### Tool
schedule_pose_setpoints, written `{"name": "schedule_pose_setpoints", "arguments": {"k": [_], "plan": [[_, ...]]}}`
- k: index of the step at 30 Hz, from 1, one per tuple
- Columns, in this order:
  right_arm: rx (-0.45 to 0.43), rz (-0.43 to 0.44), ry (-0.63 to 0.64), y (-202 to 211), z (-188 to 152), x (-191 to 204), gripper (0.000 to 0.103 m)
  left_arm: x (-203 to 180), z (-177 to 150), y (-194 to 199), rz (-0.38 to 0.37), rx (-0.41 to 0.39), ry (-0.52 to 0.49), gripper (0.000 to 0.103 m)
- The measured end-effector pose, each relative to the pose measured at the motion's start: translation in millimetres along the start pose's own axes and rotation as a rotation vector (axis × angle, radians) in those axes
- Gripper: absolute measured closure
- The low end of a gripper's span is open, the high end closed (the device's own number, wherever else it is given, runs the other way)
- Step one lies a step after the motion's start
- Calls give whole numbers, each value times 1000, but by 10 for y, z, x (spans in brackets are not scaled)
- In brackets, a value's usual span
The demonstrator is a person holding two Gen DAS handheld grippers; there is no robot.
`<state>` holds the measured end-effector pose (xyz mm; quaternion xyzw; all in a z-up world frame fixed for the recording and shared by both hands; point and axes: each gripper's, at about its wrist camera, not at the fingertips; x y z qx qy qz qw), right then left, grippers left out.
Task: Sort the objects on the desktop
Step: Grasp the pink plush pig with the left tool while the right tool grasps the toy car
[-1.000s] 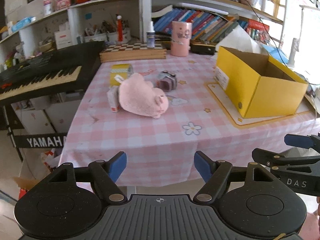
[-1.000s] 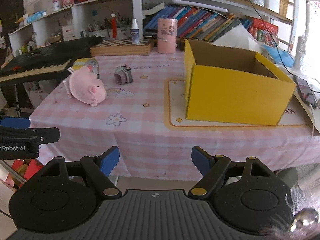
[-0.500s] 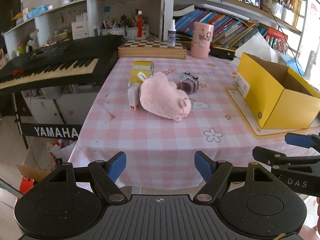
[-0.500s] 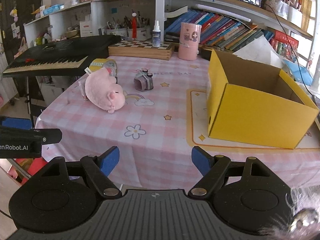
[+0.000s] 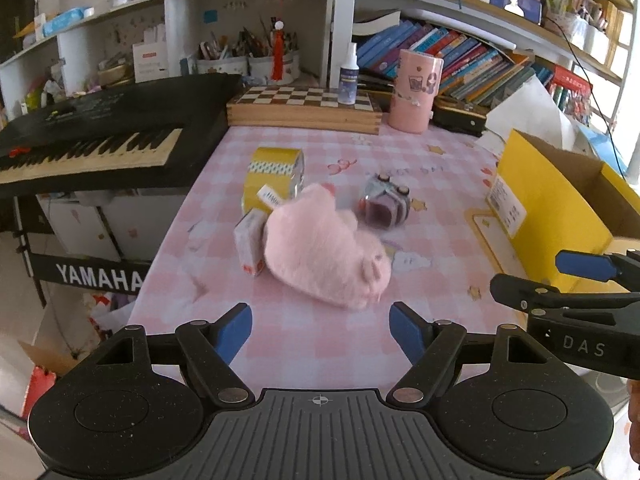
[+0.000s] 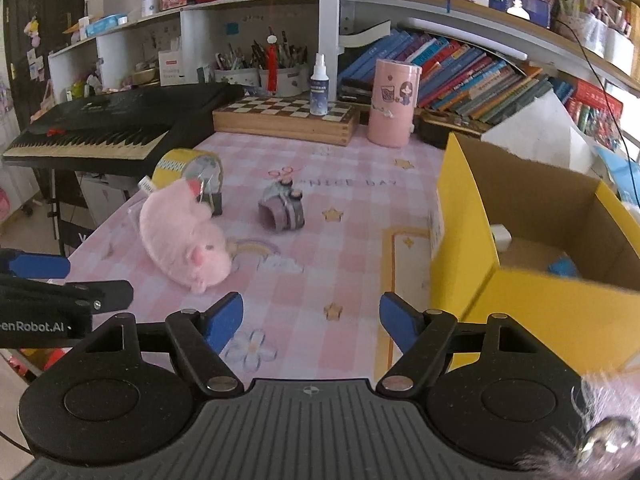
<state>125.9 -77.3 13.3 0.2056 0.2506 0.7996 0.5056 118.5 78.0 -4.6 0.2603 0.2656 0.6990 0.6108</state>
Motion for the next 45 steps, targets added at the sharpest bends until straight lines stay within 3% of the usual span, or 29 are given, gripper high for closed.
{"name": "schedule_pose_setpoints", "arguments": {"k": [10,19,30,33,37,42,45], "plan": [[-3,28,-60,-431,431,-341,29,-134,299,-353,29,27,62,25],[42,118,-8,-849,697,-366,29,-16,438,-799,66,153,251,25],[150,190,-25,-1365,885,-447,29,108,435,-1043,-11,181,397,25],[184,207,-19,-1479,904,-435,29,131,424,-1070,-45,182,421,31],[217,240,-9,-1593,919,-371,29,115,440,-992,-65,169,379,42],[249,255,-2,-1733,943,-311,29,-8,429,-793,-77,148,243,43],[258,236,10,-1793,940,-290,31,29,431,-741,-69,138,235,43]]}}
Point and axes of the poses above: each gripper's, at about its wrist camera, not at the fingertips, and y roughly against the way its jaws point, x to its left, z to its top, and after that the axes turned 8 degrees about z, right-handed
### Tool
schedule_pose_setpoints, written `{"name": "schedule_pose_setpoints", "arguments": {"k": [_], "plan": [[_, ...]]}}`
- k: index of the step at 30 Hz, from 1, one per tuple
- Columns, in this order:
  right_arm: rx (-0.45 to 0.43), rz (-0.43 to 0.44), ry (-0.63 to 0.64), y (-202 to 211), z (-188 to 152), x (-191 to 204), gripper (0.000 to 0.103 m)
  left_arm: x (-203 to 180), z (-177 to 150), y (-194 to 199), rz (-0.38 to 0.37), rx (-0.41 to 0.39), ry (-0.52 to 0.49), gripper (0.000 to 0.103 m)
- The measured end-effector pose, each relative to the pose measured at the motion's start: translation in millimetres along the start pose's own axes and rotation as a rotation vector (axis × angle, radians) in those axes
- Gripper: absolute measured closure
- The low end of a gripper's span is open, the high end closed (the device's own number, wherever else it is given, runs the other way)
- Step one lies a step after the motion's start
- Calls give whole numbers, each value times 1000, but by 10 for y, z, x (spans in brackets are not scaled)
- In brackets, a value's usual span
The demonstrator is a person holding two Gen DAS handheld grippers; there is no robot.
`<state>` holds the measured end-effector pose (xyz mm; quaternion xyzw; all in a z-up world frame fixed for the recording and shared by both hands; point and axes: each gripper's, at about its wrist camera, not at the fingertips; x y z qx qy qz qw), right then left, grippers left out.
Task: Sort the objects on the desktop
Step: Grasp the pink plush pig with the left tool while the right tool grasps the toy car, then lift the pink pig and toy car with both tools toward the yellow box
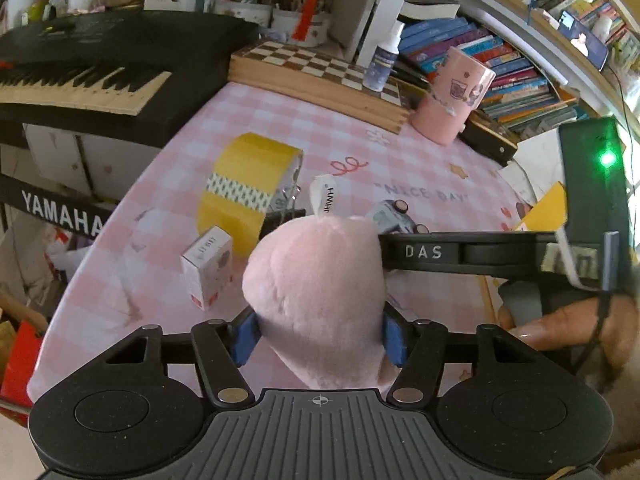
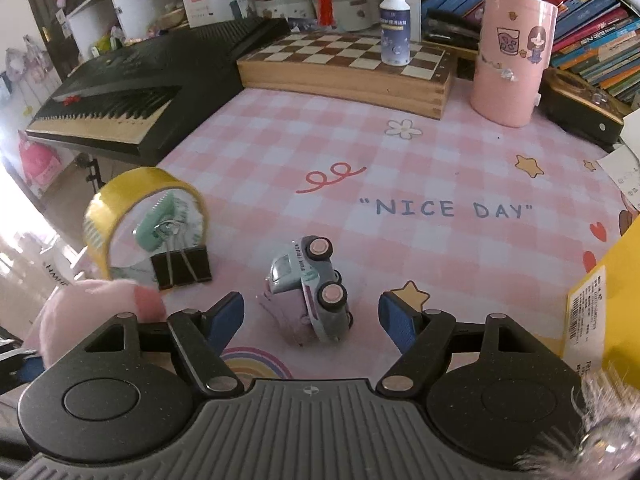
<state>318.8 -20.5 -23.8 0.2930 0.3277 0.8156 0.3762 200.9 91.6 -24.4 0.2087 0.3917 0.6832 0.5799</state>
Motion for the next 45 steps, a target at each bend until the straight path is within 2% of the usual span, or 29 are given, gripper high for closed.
{"name": "schedule_pose_setpoints", "arguments": {"k": [5,8,9,14,29,36,45], "plan": [[-15,-37,107,-89,-5,96,36,71,-23,60,9,-12,21,44],[-22,-44,178,-151,-34,145,50,106,-34,85,8,-20,30,44],[-18,-40,187,-167,-39,144,59,106,-33,88,5,-21,30,44],[-17,-40,173,-112,-75,97,59,83,-35,115,-27,-25,5,45],[-34,-125,-34,407,-492,-191,59,-101,-93,269,-108,-70,-87,46],[-64,-169,-48,613,-631,-136,59,-111,-133,402,-129,-102,-102,46],[-122,-163,-42,868,-769,44,59,-91,-208,607,-141,-150,-118,46]]}}
Point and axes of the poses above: each gripper's, at about its wrist camera, not at the fingertips, and y roughly against the way its jaws point, x to its left, z to its top, and after that the axes turned 8 degrees about z, right-handed
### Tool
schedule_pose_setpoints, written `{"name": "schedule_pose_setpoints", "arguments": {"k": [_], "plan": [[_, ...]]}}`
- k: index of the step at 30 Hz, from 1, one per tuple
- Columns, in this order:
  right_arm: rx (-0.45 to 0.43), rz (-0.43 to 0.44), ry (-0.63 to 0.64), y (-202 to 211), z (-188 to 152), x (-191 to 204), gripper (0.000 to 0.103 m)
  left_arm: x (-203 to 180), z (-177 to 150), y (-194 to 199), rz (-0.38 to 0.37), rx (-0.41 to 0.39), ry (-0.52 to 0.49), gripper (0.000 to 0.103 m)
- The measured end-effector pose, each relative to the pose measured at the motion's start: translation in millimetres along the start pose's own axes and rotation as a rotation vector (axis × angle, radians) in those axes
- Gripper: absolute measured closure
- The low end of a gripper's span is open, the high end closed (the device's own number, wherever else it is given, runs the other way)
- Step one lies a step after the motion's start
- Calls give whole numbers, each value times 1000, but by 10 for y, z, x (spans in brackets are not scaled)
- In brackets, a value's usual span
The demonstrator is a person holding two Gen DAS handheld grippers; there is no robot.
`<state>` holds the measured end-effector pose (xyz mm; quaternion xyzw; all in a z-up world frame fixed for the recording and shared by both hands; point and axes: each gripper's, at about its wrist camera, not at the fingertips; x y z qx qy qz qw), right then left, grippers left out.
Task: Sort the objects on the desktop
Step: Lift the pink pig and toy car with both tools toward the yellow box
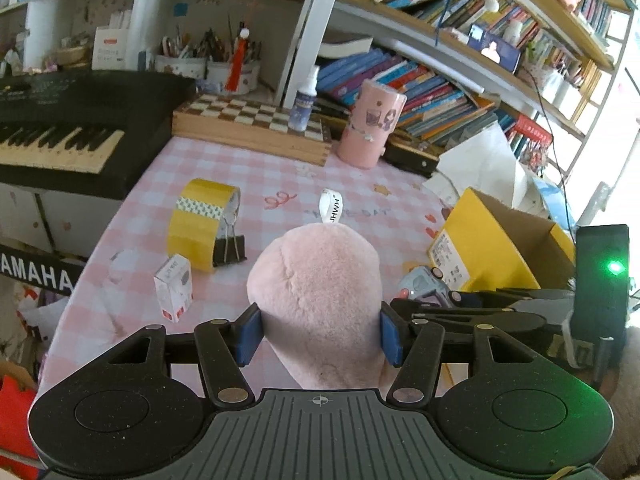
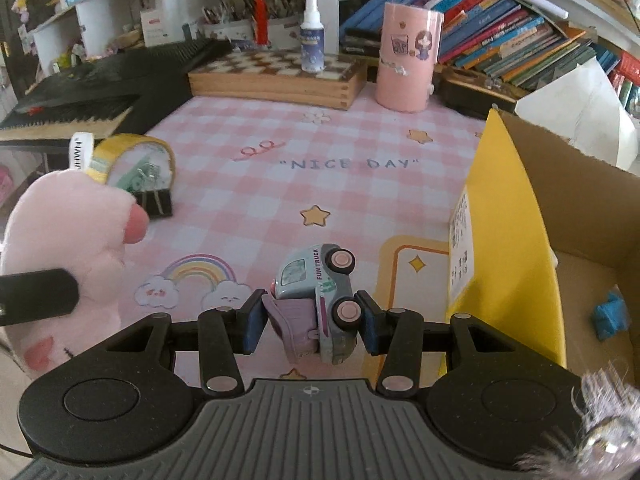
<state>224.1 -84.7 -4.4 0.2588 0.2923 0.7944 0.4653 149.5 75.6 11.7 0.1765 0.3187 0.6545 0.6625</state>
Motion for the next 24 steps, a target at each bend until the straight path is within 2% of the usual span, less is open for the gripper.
{"name": "schedule_pose_setpoints", "arguments": {"k": [4,15,19,24], "plan": [[-60,20,22,197,-6,114,59,52,-1,132,-3,-32,15,46],[-138,40,67,776,-192,512,59,194,-173,611,-48,-95,51,46],[-157,25,77,1020,-375,653,59,198,-336,739,-73,-83,45,46],[-133,-4,67,1189,-716,789,59,207,-547,844,-113,-34,31,46]]}}
Point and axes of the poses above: each gripper's, at about its wrist camera, not at the fingertips, and y roughly against the way its jaws point, x to its left, z to its top, and after that the axes turned 8 degrees about z, right-handed
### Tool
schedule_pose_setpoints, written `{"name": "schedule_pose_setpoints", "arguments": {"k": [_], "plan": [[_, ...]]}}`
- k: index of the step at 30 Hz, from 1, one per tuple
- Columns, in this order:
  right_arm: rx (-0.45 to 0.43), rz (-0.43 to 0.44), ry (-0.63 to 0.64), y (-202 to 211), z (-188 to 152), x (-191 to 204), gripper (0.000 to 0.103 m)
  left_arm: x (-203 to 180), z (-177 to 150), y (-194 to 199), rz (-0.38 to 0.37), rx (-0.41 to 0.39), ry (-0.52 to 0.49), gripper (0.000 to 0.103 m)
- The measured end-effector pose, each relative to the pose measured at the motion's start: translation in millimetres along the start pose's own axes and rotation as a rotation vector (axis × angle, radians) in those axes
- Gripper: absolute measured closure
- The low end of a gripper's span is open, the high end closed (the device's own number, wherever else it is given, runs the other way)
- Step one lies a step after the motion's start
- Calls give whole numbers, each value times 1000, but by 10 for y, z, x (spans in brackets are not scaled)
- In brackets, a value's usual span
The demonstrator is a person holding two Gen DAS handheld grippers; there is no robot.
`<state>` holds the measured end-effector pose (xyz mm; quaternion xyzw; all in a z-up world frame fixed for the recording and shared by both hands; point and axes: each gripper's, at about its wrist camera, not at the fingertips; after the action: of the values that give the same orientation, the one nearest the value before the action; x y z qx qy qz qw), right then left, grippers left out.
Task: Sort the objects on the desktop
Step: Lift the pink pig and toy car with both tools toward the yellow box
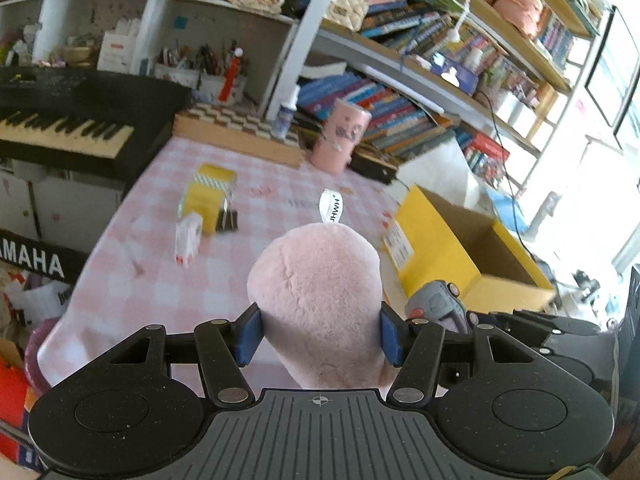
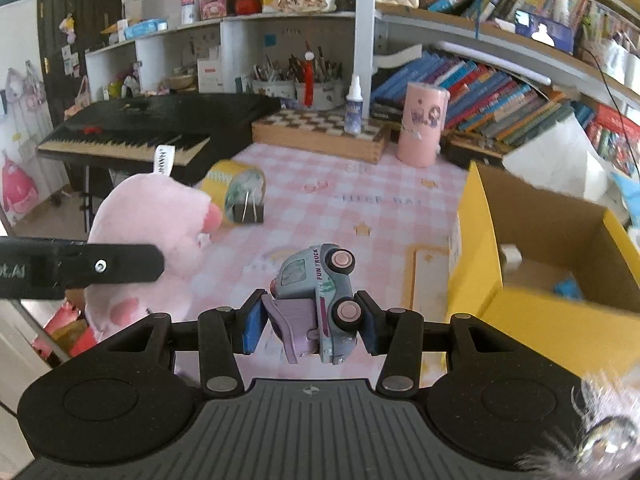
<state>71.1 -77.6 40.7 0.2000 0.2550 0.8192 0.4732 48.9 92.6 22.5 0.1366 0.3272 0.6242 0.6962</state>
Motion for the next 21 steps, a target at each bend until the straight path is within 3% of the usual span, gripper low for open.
{"name": "schedule_pose_setpoints", "arguments": {"k": [9,21], "plan": [[55,-110,-182,368,-579,-10,59,-202,-315,99,-94,93,-106,46],[45,-252,-350,788,-892,-162,59,-551,-432,72,-227,140,-220,46]]}}
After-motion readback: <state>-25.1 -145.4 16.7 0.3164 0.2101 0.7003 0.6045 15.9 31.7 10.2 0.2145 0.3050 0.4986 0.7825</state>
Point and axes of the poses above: each gripper's, at about its wrist camera, not at the fingertips, and y roughly against the way its jaws point, x to its left, z to its top, and after that the axes turned 8 degrees about z, right-handed
